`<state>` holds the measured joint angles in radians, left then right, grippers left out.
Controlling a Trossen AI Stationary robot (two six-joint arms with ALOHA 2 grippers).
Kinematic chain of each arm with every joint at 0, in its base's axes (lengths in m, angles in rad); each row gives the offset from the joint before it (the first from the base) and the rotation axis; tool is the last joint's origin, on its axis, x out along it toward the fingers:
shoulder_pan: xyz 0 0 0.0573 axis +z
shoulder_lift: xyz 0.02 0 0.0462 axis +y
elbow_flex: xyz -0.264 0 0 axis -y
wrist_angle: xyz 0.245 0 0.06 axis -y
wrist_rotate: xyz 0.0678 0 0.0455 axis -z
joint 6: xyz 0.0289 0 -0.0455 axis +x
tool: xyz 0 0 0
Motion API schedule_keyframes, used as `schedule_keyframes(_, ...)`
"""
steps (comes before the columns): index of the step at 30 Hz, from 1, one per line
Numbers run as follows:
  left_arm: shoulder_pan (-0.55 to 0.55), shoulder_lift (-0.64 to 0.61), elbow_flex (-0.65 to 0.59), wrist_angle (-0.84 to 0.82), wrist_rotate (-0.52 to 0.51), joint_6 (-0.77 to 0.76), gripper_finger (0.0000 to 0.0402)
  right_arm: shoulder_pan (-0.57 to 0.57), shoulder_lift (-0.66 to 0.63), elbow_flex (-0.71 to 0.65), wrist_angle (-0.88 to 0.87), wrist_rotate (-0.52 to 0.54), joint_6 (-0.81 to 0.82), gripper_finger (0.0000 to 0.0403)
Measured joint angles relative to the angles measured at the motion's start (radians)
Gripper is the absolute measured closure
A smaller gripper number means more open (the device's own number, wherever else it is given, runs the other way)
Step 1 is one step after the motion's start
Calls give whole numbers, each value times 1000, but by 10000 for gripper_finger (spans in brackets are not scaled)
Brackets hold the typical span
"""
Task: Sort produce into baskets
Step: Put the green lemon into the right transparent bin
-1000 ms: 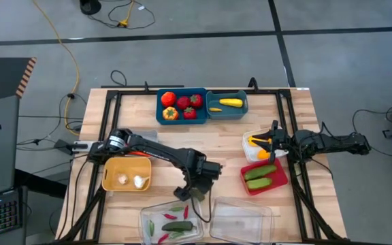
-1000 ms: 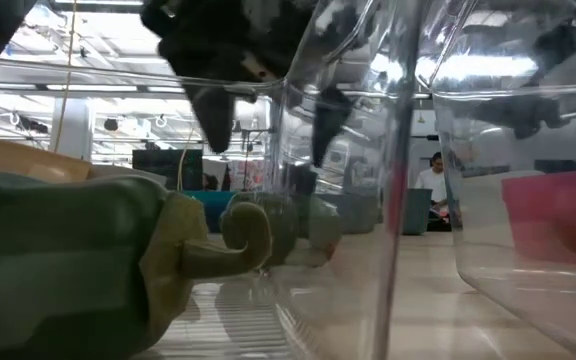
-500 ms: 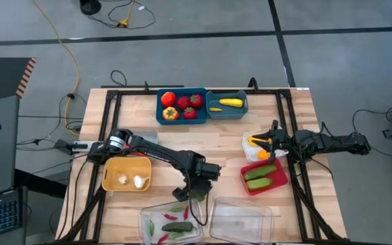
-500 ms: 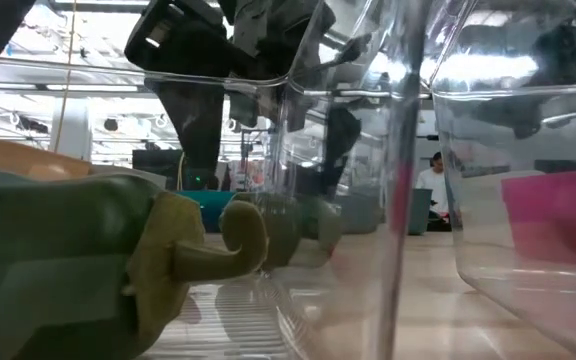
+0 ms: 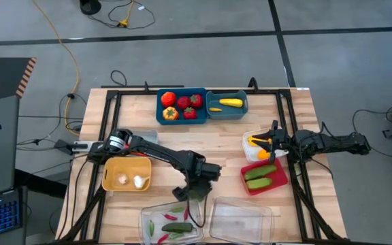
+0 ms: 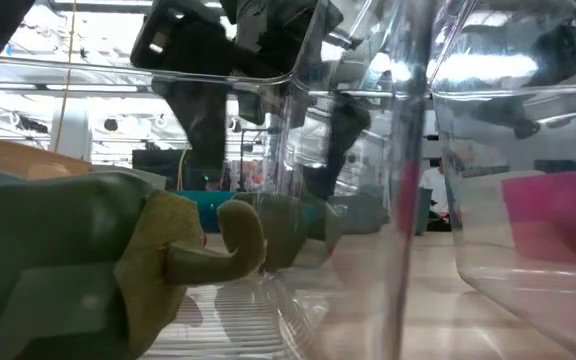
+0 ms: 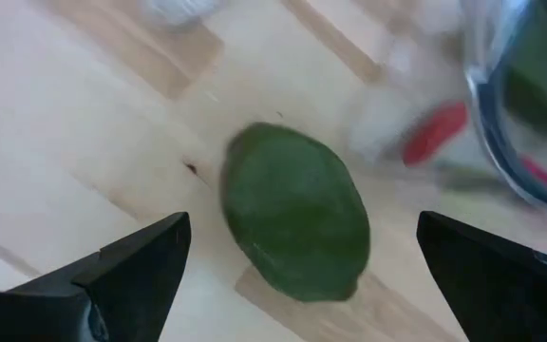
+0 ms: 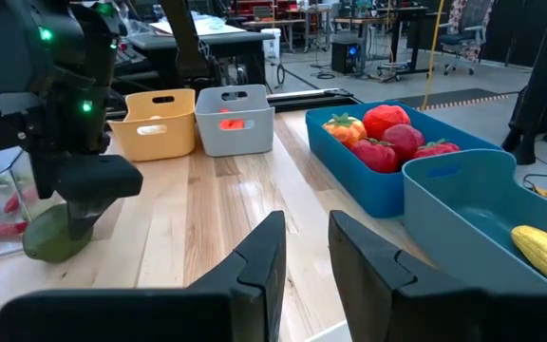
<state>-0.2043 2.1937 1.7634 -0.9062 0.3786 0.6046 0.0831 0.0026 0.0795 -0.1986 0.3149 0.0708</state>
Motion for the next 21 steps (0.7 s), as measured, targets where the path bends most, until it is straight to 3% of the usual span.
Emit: schedule_keyframes(21,6,0,0,-21,45,197,4,0,0,0,0,0,0,291)
